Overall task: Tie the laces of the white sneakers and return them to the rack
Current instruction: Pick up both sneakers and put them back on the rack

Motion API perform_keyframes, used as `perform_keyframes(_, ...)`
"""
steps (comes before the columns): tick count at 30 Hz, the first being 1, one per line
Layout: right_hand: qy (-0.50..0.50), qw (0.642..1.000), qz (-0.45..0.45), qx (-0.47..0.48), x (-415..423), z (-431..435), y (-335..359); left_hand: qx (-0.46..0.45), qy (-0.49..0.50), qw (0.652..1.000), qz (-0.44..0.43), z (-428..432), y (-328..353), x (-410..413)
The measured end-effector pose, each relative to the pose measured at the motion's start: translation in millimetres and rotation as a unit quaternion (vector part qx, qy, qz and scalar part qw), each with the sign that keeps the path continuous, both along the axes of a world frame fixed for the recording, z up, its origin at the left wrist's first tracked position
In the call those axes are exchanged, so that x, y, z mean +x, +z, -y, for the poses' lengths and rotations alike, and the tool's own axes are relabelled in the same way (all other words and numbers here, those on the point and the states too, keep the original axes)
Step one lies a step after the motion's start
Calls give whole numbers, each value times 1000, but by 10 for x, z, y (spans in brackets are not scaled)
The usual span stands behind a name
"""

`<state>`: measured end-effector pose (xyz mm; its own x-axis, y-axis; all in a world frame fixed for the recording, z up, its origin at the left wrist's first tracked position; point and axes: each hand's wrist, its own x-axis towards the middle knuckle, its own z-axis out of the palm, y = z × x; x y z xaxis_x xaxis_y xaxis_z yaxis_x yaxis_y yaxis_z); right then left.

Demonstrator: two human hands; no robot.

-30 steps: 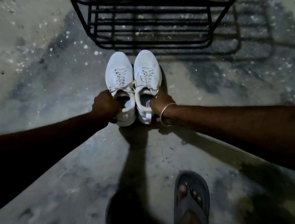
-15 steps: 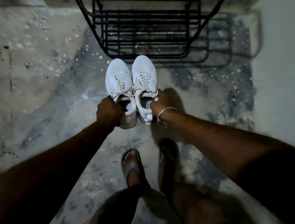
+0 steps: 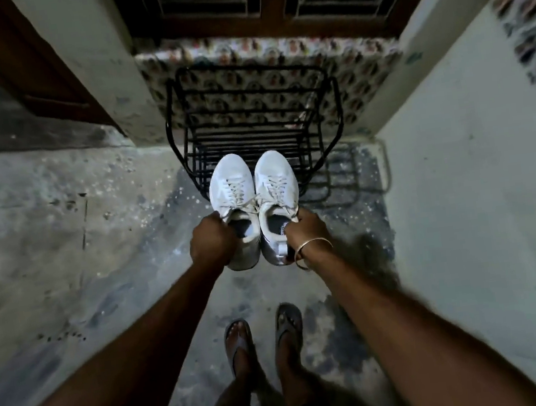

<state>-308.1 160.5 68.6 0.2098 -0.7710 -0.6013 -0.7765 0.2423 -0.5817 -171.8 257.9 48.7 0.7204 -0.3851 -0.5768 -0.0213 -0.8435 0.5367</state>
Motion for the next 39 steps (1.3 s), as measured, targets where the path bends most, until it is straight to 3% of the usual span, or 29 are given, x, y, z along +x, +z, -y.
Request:
perform_keyframes(10,-10,998,49,-39,137,710,767,-36,-34,998,35,701,864,247)
perform_keyframes(16,18,998,37,-45,443,1176,719,-39,-22,998,40,1079,703,483)
perform_keyframes(29,-16,999,30,6,1556,2223,-584,-7,-97,994,41,2172,-253,1609)
perform_keyframes(39,-6,998,-12,54,1876,2800,-1808,0,-99,995,1,2711,-1384,1958)
